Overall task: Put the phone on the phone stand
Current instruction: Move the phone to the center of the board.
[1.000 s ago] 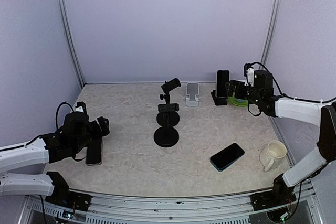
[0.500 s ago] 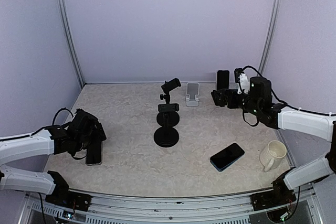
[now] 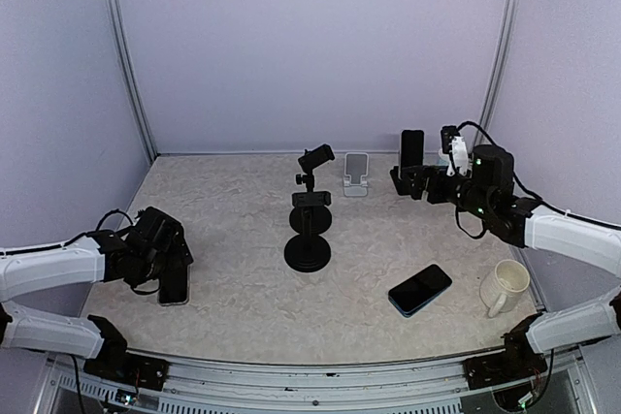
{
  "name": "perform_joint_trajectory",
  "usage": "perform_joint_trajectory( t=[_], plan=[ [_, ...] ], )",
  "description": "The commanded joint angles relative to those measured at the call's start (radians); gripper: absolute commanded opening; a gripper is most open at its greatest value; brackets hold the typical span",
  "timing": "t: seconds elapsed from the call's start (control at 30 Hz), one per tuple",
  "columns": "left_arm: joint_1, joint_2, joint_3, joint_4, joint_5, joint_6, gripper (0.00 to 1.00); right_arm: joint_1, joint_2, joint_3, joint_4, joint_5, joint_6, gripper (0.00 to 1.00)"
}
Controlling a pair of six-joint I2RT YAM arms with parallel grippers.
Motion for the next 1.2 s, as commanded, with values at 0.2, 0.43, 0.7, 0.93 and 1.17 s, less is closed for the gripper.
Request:
perform_joint_trajectory(
  t=[0.2,0.43,0.7,0.93,1.17],
  plan=[
    [0.032,0.02,-0.094,0.112,0.09,-0.077,0.99,0.01,-0.069,-0.02,-0.018,-0.006,-0.011,1.0],
    [0.033,0.048,-0.137,0.175,0.131,-0.095,0.99,0.023,-0.099,-0.012,-0.028,-0.006,-0.027,1.0],
    [0.025,0.067,-0.196,0.26,0.175,-0.128,0.99,0.038,-0.128,0.009,-0.053,0.005,-0.047,1.0],
    [-0.082,0.076,-0.205,0.294,0.163,-0.217,0.99,0.045,-0.118,0.016,-0.048,0.001,-0.044,1.0],
    [-0.184,0.186,-0.16,0.294,0.151,-0.28,0.99,0.048,-0.104,0.031,-0.046,-0.009,-0.043,1.0]
  ],
)
